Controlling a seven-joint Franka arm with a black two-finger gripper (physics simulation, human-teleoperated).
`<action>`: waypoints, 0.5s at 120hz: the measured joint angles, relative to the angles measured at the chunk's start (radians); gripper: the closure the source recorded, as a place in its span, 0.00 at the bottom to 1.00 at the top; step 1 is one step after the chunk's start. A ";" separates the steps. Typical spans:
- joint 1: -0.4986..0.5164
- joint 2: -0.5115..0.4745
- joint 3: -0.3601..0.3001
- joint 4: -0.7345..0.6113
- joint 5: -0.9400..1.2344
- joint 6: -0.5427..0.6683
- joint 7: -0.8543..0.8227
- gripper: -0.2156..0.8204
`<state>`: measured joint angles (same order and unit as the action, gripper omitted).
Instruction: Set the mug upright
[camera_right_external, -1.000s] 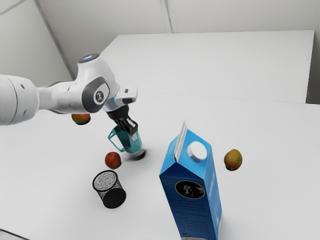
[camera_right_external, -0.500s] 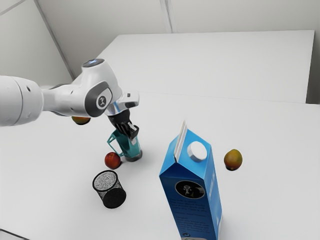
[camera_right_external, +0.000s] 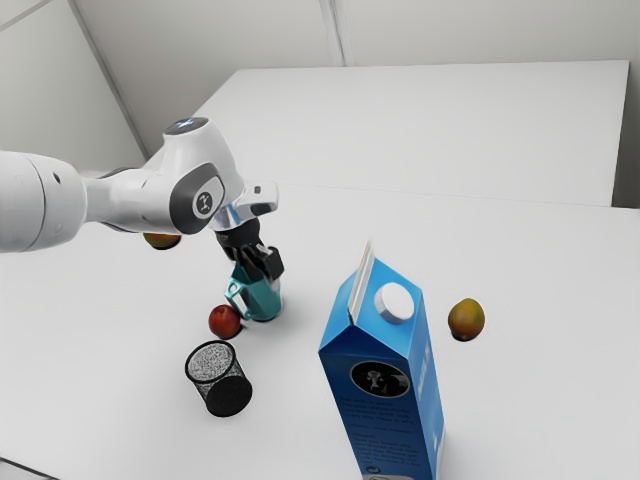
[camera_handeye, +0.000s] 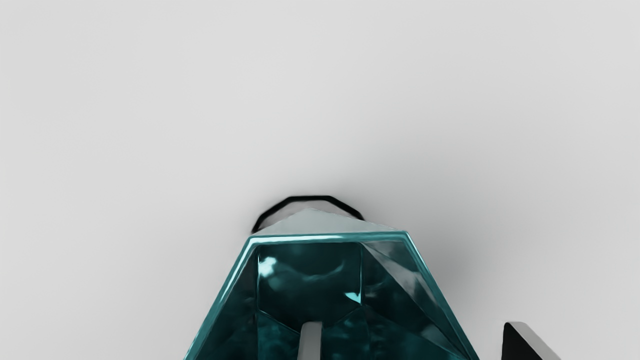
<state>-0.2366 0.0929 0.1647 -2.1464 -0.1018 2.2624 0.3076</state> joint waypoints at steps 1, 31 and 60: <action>0.000 0.000 0.000 0.000 0.000 0.000 0.000 0.45; -0.003 -0.014 -0.001 0.009 0.001 -0.002 -0.005 0.28; -0.008 -0.054 -0.009 0.101 -0.005 -0.045 -0.011 0.23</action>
<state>-0.2448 0.0386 0.1556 -2.0452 -0.1065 2.2177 0.2964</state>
